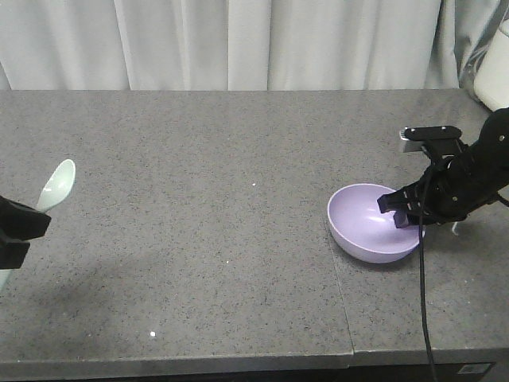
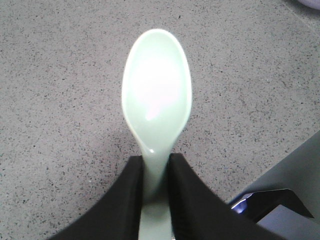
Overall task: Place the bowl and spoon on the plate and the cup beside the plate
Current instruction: 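Grip the bowl rim with the right gripper and lift it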
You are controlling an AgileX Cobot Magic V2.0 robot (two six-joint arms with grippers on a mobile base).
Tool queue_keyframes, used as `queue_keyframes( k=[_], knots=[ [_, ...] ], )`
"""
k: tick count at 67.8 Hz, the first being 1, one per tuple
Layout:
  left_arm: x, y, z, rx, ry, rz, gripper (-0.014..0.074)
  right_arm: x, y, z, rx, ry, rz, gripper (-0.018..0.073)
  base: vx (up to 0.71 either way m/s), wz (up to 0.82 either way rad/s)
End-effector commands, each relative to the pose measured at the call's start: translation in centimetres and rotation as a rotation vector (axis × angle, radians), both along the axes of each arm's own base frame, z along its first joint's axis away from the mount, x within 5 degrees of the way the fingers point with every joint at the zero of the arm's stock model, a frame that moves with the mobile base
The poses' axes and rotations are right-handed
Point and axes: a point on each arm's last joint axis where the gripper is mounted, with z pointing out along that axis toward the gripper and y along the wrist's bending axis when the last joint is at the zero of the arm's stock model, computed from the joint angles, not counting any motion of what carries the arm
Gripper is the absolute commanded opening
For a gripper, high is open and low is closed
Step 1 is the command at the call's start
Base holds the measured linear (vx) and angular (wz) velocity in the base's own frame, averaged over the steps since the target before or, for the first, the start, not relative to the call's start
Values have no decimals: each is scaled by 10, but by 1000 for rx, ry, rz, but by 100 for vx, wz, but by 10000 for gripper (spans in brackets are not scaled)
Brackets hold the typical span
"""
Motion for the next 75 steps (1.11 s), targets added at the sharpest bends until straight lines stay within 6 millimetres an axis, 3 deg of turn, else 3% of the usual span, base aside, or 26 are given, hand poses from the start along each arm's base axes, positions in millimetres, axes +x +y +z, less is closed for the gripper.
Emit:
queue_keyframes(
  k=[1, 16, 34, 56, 75],
  knots=[
    [-1, -2, 14, -38, -81, 10, 65, 5, -1, 25, 17, -117, -21, 204, 0, 0],
    [-1, -2, 14, -38, -81, 10, 65, 5, -1, 26, 24, -117, -23, -9, 0, 0],
    [-1, -2, 14, -38, -81, 10, 65, -12, 4, 50, 84, -123, -31, -6, 0, 0],
    [-1, -2, 14, -38, -81, 10, 65, -84, 28, 95, 211, -249, 76, -2, 0, 0],
    [-1, -2, 14, -38, -81, 10, 65, -148, 51, 108, 271, -244, 194, -2, 0, 0]
  ],
)
